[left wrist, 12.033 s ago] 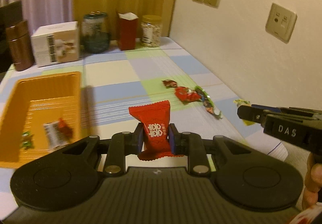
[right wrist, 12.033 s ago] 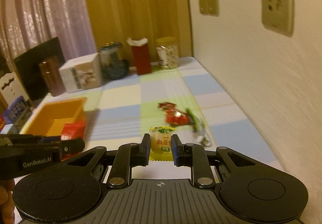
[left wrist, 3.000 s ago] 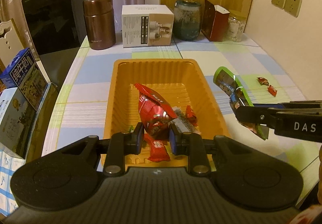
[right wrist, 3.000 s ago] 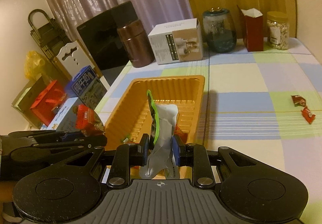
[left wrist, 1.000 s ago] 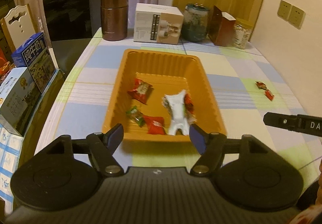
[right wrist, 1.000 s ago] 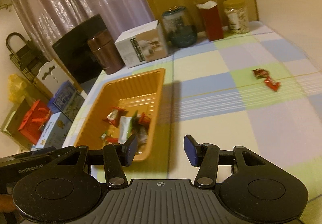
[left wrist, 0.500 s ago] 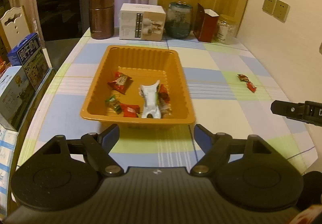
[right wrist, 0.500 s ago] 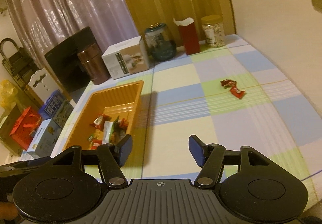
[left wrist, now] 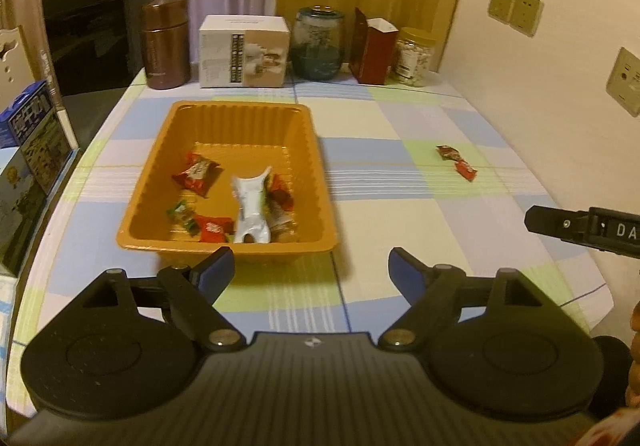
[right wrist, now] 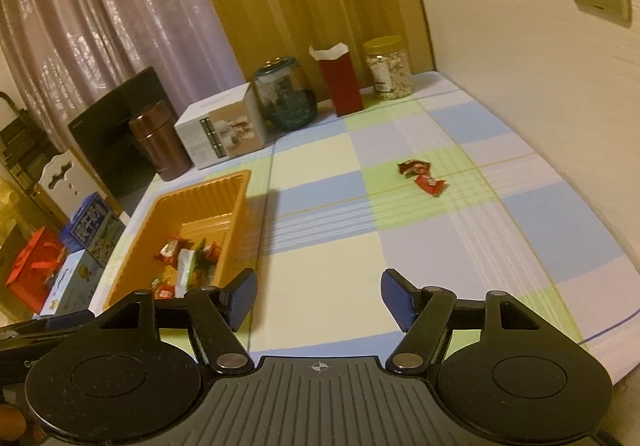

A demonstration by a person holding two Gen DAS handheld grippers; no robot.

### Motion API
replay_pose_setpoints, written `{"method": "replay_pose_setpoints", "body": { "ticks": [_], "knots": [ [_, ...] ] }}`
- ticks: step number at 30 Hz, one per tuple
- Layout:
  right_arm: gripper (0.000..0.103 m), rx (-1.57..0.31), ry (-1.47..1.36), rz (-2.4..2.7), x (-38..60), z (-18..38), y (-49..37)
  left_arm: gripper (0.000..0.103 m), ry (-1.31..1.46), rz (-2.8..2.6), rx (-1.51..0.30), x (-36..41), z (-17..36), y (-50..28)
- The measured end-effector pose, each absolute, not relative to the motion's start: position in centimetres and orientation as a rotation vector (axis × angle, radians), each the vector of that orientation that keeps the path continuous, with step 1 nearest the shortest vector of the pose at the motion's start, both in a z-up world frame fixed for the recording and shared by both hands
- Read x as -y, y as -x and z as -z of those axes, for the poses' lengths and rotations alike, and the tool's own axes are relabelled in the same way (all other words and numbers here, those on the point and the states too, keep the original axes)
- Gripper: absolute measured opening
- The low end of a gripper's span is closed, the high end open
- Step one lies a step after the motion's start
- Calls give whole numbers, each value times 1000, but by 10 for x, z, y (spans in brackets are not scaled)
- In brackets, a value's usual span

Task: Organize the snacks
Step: 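Move both grippers toward the two small dark-red candies, then grasp one small dark-red candy with the right gripper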

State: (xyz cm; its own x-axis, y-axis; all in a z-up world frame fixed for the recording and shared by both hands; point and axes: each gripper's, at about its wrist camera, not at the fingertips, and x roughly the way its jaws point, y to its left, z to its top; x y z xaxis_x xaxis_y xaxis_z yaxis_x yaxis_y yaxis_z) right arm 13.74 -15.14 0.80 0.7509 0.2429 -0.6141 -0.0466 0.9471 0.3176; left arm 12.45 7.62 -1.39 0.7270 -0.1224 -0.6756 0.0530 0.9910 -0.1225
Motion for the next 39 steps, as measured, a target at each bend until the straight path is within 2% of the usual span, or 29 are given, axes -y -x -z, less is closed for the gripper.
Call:
{"method": "replay_pose_setpoints", "body": {
  "ticks": [24, 39],
  "knots": [
    [70, -696, -332, -5, 240, 0, -156, 87, 28, 271, -747, 10, 12, -187],
    [70, -688, -193, -70, 263, 24, -226, 88, 12, 332, -769, 35, 27, -268]
  ]
}}
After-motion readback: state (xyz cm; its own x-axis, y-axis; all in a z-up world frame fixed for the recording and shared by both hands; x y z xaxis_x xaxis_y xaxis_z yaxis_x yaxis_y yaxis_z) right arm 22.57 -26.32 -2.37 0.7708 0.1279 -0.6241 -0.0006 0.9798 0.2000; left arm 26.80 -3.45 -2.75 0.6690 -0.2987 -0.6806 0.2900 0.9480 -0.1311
